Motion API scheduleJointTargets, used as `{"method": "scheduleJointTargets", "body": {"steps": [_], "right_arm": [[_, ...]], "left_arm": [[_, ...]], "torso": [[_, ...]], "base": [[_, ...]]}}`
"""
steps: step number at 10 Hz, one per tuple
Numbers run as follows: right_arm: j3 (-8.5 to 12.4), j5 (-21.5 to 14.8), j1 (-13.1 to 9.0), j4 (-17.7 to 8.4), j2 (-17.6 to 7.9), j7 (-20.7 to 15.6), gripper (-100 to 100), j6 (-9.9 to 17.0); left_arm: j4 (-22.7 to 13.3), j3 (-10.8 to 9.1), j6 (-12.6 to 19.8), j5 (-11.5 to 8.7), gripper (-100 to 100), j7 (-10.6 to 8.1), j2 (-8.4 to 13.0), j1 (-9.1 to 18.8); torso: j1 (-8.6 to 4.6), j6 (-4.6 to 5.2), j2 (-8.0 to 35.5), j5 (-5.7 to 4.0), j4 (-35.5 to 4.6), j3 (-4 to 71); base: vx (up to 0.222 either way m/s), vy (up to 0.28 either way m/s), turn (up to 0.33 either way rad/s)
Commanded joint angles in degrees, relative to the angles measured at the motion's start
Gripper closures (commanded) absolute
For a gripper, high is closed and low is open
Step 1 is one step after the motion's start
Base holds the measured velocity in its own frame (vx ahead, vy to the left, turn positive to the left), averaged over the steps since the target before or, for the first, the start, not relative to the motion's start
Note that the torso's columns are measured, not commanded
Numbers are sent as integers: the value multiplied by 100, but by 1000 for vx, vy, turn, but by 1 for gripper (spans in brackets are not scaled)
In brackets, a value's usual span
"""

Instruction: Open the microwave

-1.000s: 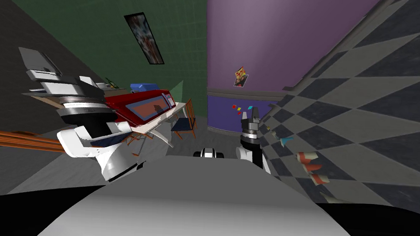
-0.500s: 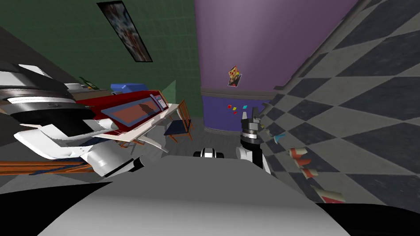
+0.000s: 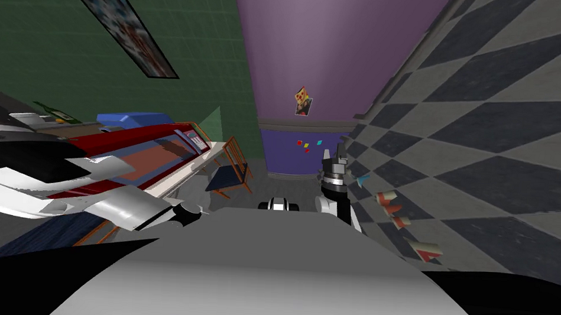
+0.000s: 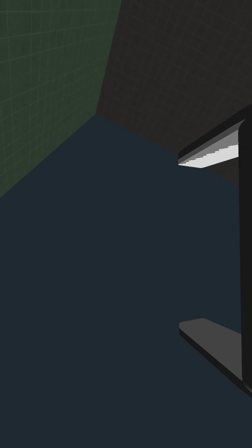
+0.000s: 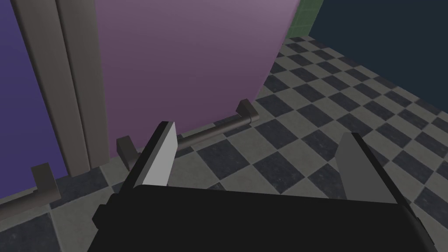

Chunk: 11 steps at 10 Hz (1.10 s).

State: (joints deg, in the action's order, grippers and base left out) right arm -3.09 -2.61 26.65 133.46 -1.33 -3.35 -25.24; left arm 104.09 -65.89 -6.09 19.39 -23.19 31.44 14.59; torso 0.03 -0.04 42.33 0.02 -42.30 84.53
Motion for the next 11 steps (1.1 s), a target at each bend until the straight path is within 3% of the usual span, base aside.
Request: {"method": "scheduleJointTargets", "body": {"steps": [1,2,3,11], "right_arm": [[0,0,0,0,0,0,0,0],[0,0,-1,-1,0,0,0,0],[0,0,0,0,0,0,0,0],[1,0,0,0,0,0,0,0]], "left_arm": [[-220,-417,232,88,-100,-81,234,158],[-220,-536,232,88,-100,-81,234,158],[-425,-712,396,192,-100,-106,374,337],[-1193,-2091,1058,578,-100,-151,887,962]], "torso": [[2,-2,16,0,-5,-9],[-3,10,3,-3,-2,-2],[-3,3,-5,-2,2,4],[1,-3,3,0,-1,-1]], "base": [[82,-7,-217],[86,0,-150],[127,1,-272],[111,28,-187]]}}
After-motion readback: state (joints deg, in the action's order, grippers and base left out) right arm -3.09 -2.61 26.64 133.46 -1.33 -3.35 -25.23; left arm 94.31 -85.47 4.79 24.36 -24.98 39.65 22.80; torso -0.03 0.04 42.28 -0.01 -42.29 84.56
